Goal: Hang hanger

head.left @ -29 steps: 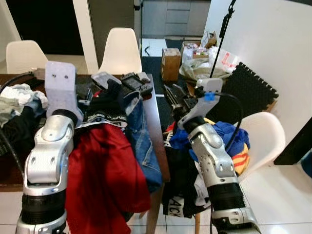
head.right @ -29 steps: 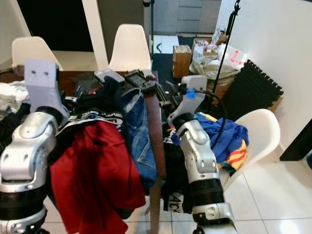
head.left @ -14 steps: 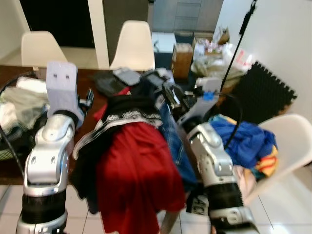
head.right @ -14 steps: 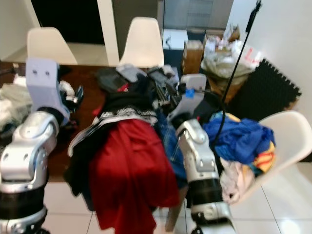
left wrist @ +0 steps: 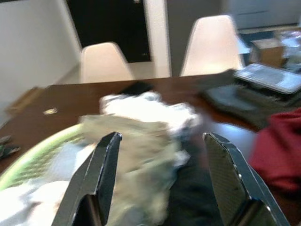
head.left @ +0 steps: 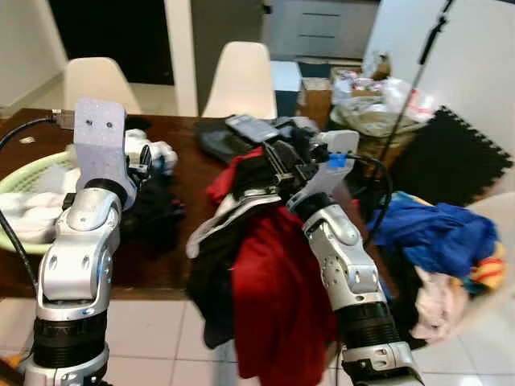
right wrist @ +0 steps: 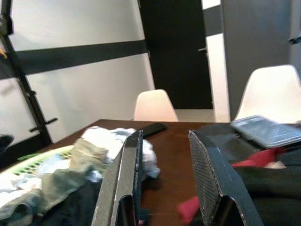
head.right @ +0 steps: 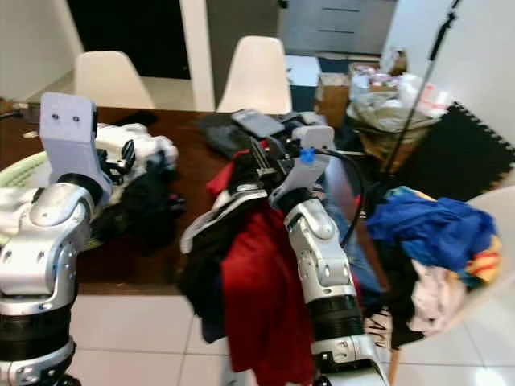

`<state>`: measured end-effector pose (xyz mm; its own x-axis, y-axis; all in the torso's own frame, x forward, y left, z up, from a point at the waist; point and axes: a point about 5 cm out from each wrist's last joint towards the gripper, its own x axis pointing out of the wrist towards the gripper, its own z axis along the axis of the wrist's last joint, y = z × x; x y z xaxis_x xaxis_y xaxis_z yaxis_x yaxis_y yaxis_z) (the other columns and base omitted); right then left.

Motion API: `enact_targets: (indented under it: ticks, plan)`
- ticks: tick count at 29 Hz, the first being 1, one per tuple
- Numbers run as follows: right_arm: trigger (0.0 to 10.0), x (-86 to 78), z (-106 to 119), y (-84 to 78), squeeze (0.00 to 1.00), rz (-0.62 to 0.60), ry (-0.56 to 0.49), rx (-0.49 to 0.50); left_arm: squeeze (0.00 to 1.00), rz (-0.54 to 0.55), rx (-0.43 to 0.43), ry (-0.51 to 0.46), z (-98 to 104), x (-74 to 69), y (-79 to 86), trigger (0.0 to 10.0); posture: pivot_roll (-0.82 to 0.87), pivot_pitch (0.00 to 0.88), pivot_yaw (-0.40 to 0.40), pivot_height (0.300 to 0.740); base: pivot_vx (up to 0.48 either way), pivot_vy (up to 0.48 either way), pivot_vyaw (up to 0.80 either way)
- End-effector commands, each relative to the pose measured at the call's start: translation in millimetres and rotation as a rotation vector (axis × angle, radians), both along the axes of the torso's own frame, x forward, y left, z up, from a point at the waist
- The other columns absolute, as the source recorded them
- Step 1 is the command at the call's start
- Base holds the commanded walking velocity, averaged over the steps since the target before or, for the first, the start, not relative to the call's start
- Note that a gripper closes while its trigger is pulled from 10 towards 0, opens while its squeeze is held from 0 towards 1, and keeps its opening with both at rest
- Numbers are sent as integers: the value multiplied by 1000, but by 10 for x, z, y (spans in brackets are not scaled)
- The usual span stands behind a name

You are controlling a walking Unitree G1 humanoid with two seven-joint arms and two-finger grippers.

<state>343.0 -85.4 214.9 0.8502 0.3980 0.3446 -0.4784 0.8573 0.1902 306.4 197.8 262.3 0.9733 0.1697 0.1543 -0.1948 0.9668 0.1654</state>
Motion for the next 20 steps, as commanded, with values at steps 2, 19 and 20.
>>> enact_targets:
  ticks: [2,19,20]
  plan:
    - [10000,-5,-19,-7,0,-9,4,0,0,5,2,4,6,-9,16,10000,143,0,-43,740,0,349,0]
    - [10000,-32,-32,3,0,-17,5,8,0,39,-11,24,5,-23,86,10000,142,0,-32,740,0,66,0]
    - [10000,-35,-33,1,0,-18,6,8,0,42,-12,26,2,-26,90,10000,143,0,-31,740,0,-465,0]
